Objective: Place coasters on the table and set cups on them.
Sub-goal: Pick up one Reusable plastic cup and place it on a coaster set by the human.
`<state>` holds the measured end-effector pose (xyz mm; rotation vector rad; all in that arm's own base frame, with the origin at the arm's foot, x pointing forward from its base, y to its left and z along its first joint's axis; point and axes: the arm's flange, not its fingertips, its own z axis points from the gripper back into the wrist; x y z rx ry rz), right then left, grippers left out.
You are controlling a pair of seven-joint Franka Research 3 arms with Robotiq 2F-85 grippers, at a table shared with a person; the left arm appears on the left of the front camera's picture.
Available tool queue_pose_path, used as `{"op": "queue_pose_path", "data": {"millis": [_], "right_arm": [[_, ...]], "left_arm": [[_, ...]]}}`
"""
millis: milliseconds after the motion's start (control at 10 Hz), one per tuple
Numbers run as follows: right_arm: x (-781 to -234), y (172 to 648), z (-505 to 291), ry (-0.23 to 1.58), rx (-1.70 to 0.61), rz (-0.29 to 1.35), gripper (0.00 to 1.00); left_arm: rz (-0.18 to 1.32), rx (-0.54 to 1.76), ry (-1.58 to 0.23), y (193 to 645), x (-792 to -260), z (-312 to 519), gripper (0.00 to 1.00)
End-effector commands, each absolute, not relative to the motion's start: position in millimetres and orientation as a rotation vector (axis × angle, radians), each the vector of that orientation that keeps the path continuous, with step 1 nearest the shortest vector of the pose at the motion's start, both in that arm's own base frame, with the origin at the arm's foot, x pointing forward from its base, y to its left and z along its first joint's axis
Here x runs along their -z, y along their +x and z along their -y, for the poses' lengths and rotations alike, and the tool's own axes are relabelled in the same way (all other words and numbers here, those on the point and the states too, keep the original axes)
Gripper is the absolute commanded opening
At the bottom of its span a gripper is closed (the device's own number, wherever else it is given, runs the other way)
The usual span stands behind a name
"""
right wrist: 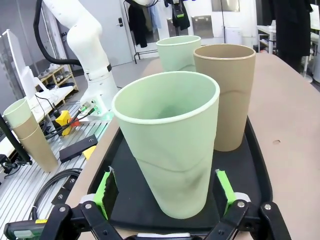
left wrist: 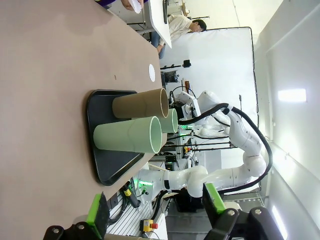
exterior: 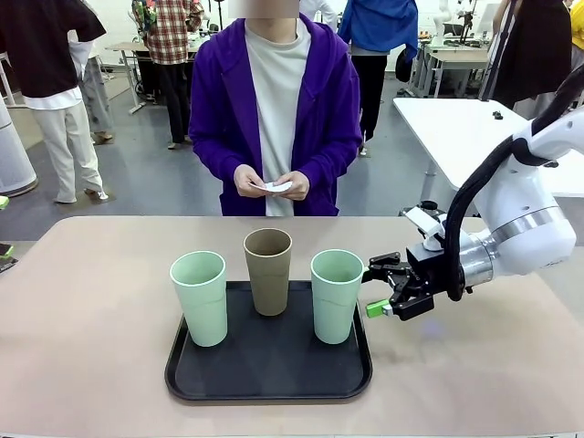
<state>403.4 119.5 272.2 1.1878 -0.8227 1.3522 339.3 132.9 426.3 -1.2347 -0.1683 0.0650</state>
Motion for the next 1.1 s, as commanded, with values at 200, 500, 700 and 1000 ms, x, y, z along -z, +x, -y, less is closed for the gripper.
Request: {"op": "queue_pose_path", "data": {"millis": [200,500,700,1000], "right_arm": [[-266.7,406.7,-127.6,1.242,-1.371,0.838,1.0],[-259.2,408.3,-138.3,1.241,-1.382,0.818,1.0],[-252.4,411.6,-145.8,1.231,-1.389,0.805,1.0],[-243.3,413.5,-152.5,1.219,-1.392,0.791,1.0]], "left_arm": [[0.176,-0.063,-1.248,338.1,-428.0,-133.4,1.0],[0.176,-0.063,-1.248,338.1,-428.0,-133.4,1.0],[0.176,-0.063,-1.248,338.1,-428.0,-133.4,1.0],[0.176,-0.063,-1.248,338.1,-428.0,-133.4,1.0]]}}
